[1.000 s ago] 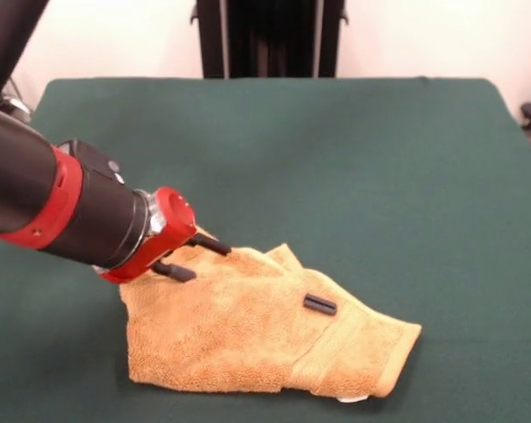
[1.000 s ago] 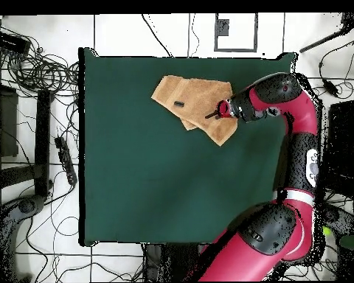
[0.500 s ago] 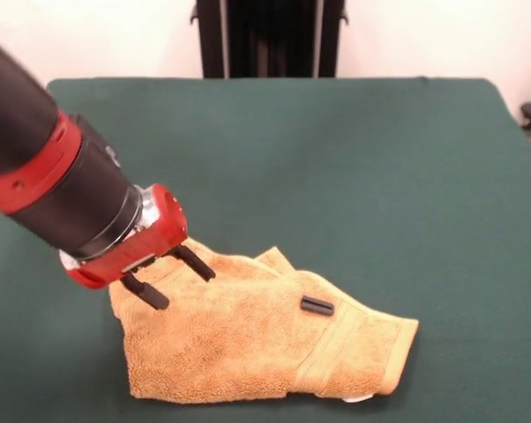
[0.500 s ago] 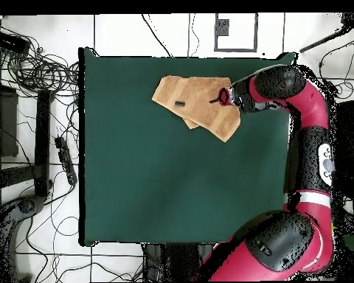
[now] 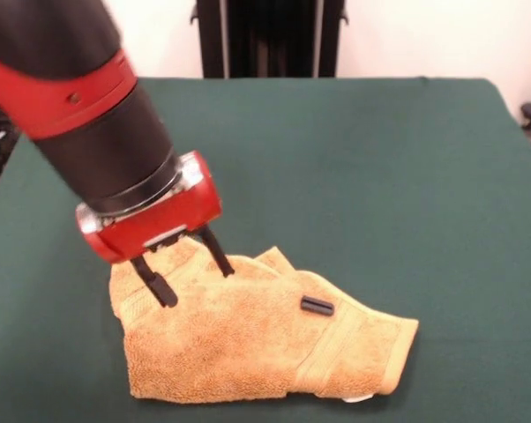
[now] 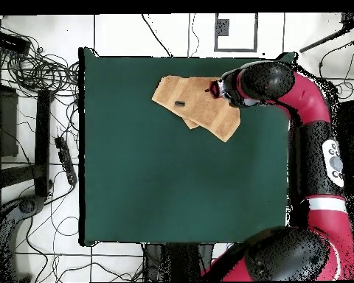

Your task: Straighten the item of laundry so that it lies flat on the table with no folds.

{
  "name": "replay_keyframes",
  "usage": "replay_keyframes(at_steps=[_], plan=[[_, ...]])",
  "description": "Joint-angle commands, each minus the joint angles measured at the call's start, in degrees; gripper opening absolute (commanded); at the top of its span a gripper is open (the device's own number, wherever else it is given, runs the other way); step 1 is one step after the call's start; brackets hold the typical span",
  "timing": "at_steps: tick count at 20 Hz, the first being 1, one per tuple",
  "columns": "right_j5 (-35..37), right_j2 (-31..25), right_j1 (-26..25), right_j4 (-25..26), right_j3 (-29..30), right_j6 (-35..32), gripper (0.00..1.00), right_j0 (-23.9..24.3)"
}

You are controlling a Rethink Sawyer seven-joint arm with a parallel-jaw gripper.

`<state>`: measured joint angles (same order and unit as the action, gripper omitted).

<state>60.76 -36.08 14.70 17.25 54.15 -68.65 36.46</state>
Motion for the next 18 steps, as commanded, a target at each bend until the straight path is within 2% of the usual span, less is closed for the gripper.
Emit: replay_keyframes(at_steps=[1,5,10,13,18], plan=[[-5.08,2.97,5.1,0.38,16.45,-9.39,1.0,-4.04],[-12.04,1.48,6.05,-0.74,23.75,-9.28,1.0,-1.88],[-18.84,2.82,5.71,0.89,28.38,-10.88,1.0,-2.1],[-23.44,4.09,3.3,2.12,29.71,-10.92,1.0,-1.84],[-29.61,8.44,1.36,7.15,29.52,-8.49,1.0,-3.36]])
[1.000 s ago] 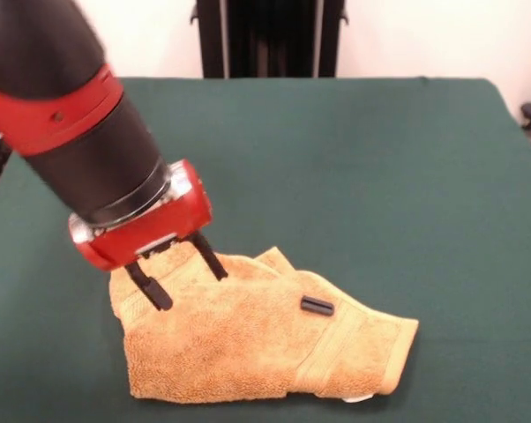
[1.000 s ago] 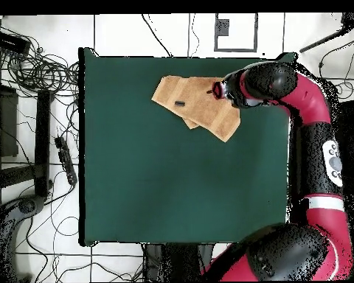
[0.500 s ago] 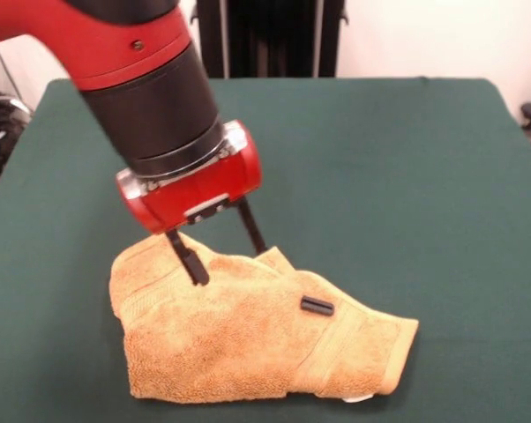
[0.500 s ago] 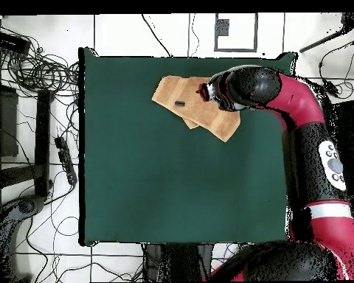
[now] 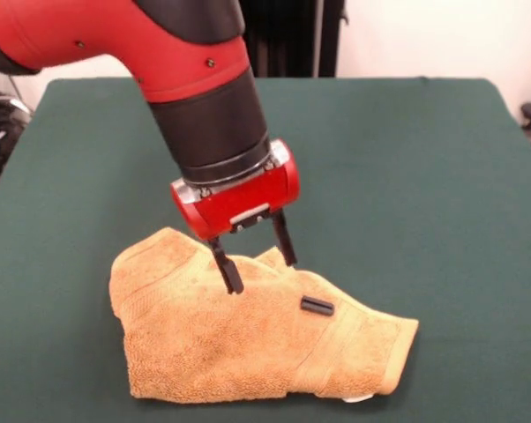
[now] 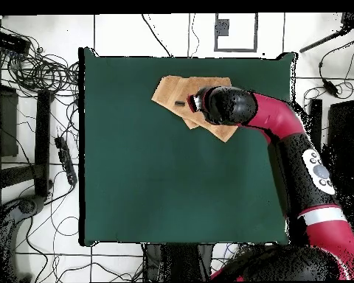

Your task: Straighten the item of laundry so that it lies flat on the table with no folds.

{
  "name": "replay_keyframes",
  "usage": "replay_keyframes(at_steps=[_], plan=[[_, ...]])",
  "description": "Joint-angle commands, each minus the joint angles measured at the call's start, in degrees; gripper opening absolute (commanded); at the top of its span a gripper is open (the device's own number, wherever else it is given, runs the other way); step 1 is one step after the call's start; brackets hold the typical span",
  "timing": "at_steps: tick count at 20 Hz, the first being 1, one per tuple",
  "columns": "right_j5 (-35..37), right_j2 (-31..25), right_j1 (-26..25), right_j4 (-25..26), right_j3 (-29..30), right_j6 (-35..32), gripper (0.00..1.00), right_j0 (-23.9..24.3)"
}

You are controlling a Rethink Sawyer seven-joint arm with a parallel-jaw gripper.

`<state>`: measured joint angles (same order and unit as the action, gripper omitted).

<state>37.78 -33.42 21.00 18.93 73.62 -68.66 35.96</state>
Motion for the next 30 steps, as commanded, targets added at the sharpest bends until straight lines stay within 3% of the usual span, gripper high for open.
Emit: replay_keyframes(at_steps=[1,6,13,22,27,30], plan=[[-6.36,6.96,-4.91,5.76,9.48,-8.9,1.0,-3.66],[-4.65,8.97,-5.75,6.17,7.68,-7.41,1.0,-5.65],[-8.49,7.7,-3.89,3.99,16.23,-9.54,1.0,-4.31],[-3.71,4.4,-6.0,-0.39,17.23,-7.62,1.0,-4.46],[-11.05,4.97,-6.3,3.17,20.52,-6.72,1.0,-4.1],[-14.11,8.03,-6.54,5.96,20.14,-7.6,1.0,-6.17]])
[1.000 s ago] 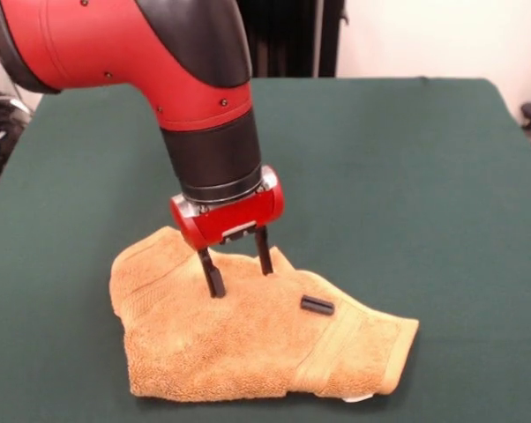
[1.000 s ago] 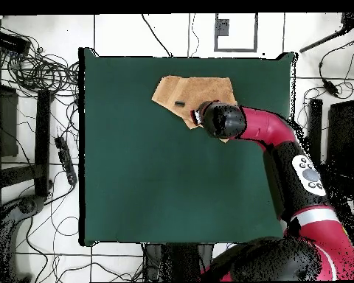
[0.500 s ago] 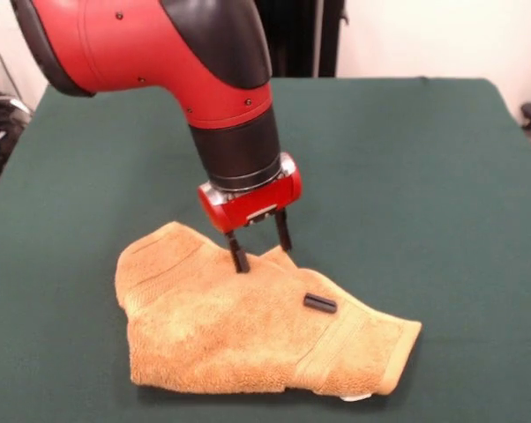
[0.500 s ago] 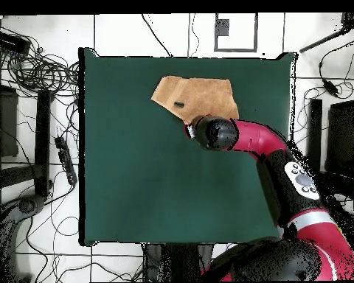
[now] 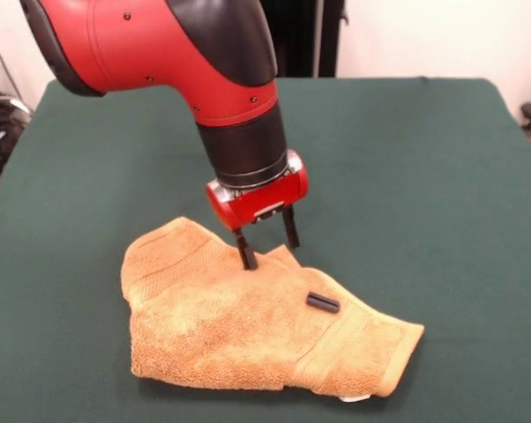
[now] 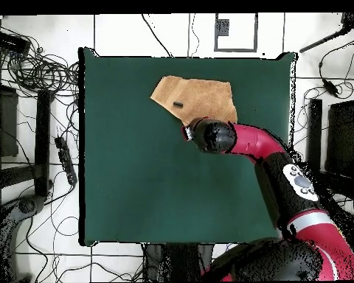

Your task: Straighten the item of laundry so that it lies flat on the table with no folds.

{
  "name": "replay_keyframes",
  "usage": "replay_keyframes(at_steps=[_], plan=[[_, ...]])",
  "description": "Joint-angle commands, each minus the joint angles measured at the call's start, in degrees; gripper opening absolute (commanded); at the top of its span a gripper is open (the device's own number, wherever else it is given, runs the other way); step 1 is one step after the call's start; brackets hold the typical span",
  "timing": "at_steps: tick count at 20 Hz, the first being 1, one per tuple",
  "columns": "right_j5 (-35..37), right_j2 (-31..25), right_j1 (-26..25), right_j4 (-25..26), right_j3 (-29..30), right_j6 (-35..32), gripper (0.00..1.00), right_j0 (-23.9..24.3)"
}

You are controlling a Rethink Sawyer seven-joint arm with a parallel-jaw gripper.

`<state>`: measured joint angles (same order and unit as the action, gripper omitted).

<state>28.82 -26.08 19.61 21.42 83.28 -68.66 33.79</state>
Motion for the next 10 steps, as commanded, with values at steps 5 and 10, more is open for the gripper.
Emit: replay_keyframes(at_steps=[5,10], plan=[[-3.4,9.16,-5.54,5.02,4.01,-10.73,1.0,-11.75],[-9.02,18.83,-6.23,3.58,0.2,-18.07,1.0,-18.64]])
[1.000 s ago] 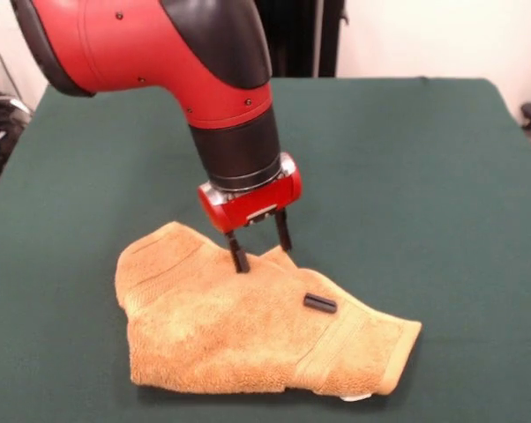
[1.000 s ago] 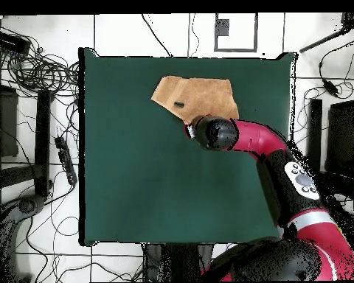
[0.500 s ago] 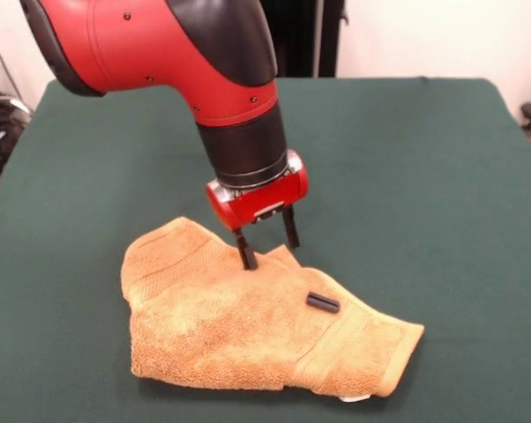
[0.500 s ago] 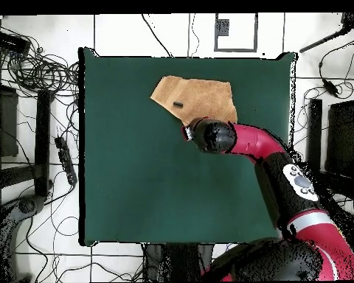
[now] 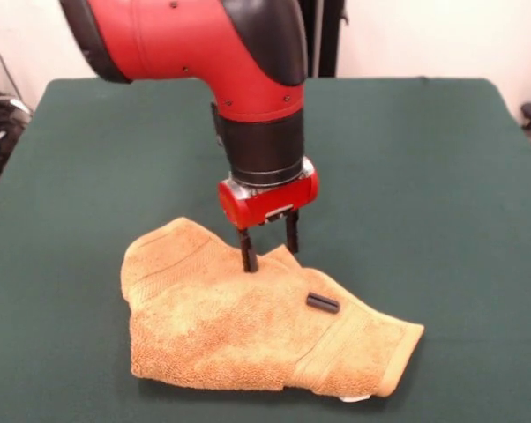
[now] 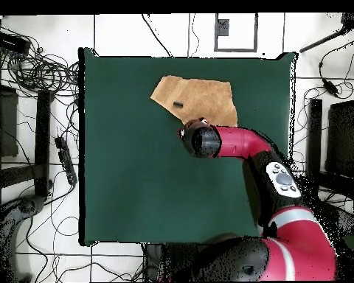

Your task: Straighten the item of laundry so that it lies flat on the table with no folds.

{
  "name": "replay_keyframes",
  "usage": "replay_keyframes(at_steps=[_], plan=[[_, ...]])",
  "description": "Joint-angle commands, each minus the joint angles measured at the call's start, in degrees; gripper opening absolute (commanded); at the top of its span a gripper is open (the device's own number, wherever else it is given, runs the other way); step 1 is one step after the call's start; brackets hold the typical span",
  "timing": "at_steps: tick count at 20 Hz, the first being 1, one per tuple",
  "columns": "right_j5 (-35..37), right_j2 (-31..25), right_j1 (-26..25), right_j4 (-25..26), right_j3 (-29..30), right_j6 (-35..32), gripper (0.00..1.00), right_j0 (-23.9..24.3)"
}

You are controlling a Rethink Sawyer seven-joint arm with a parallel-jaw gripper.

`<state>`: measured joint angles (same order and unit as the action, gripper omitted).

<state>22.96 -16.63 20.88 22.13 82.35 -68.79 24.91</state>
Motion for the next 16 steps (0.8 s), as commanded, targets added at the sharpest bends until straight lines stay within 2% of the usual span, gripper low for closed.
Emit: replay_keyframes(at_steps=[1,8,11,16], plan=[[-4.28,11.06,-7.98,1.89,0.5,-19.39,1.0,-10.81],[-10.53,18.77,-9.72,-3.64,2.08,-25.36,1.0,-14.15],[-10.13,20.09,-10.24,-6.52,2.76,-26.43,1.0,-14.56],[-11.54,19.34,-10.56,-8.25,3.93,-25.56,1.0,-13.32]])
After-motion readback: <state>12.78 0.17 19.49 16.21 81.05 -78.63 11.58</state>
